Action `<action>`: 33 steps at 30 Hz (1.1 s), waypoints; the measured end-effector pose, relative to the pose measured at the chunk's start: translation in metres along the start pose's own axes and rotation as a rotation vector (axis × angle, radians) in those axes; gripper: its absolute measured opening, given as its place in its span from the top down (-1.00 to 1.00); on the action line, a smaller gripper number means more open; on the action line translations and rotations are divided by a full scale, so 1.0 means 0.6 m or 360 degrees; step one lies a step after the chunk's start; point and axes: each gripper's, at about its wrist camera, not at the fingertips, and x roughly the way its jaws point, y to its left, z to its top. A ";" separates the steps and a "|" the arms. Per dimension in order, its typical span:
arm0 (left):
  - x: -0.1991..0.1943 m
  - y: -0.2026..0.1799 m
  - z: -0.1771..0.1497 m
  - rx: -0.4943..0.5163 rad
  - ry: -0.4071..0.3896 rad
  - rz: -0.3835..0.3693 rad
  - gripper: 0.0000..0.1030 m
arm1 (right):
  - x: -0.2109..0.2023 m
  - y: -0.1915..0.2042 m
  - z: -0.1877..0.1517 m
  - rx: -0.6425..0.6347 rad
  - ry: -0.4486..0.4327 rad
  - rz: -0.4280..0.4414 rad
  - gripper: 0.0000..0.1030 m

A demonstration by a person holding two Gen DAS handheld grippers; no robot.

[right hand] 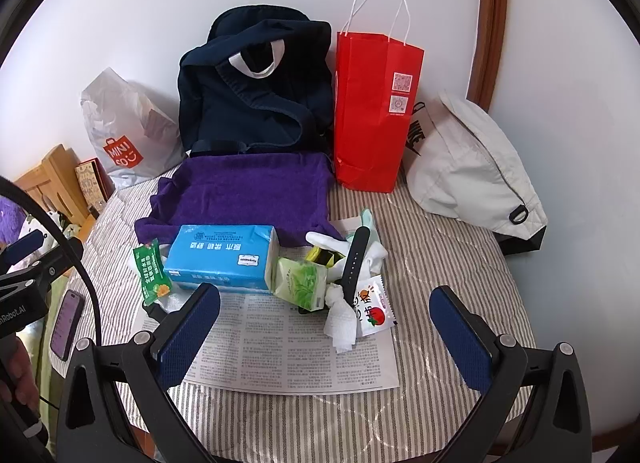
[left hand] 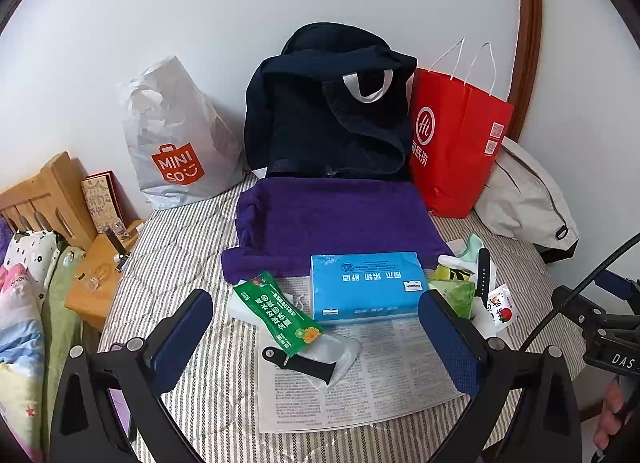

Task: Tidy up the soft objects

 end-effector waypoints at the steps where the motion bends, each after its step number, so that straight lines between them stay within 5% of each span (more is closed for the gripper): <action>1: 0.000 0.000 0.000 0.0000 0.0003 -0.0001 -1.00 | 0.001 0.001 0.001 -0.0001 0.0001 0.0000 -1.00; 33: -0.008 0.000 0.001 -0.0010 0.0009 0.0000 -1.00 | -0.013 0.011 0.003 -0.0014 -0.0012 0.0018 -1.00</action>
